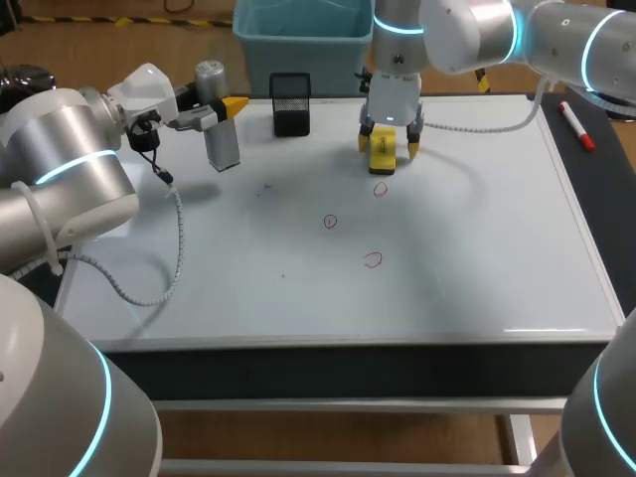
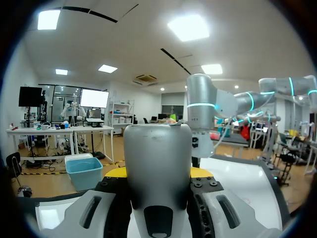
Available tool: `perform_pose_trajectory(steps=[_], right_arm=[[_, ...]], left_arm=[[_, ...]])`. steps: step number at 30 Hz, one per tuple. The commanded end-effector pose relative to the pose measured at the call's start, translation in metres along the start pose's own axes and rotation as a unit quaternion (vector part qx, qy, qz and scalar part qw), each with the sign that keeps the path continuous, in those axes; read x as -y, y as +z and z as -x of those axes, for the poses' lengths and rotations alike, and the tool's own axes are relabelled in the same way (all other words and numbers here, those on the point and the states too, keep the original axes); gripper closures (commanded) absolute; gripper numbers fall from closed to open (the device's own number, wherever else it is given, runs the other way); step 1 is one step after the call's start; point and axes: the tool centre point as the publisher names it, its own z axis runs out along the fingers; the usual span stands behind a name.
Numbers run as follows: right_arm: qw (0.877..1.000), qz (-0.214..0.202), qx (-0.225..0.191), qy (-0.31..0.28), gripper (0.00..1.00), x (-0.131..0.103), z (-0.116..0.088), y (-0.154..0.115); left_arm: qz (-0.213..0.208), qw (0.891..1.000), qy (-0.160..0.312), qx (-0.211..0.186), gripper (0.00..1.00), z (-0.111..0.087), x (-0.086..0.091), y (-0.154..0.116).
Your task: Pick up the inspection probe, press it on each red-marked spot on the whiteboard one by one, put down the probe, pick up the eraser, and wipe off all the red marks.
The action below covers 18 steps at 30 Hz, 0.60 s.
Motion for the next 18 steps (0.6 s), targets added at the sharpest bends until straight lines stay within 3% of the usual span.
perform_pose_trajectory(steps=[1,11,18], right_arm=[[1.0,-0.004,-0.003,-0.001,1.0,-0.003,-0.001,-0.005],[1.0,-0.022,-0.002,0.014,1.0,-0.005,-0.001,-0.021],[0.999,-0.027,0.016,0.03,1.0,0.001,-0.015,-0.048]], left_arm=[[-0.002,1.0,0.001,0.003,1.0,-0.001,0.0,0.001],[-0.002,1.0,0.001,0.003,1.0,-0.001,0.0,0.001],[-0.002,1.0,0.001,0.003,1.0,-0.001,0.0,0.001]])
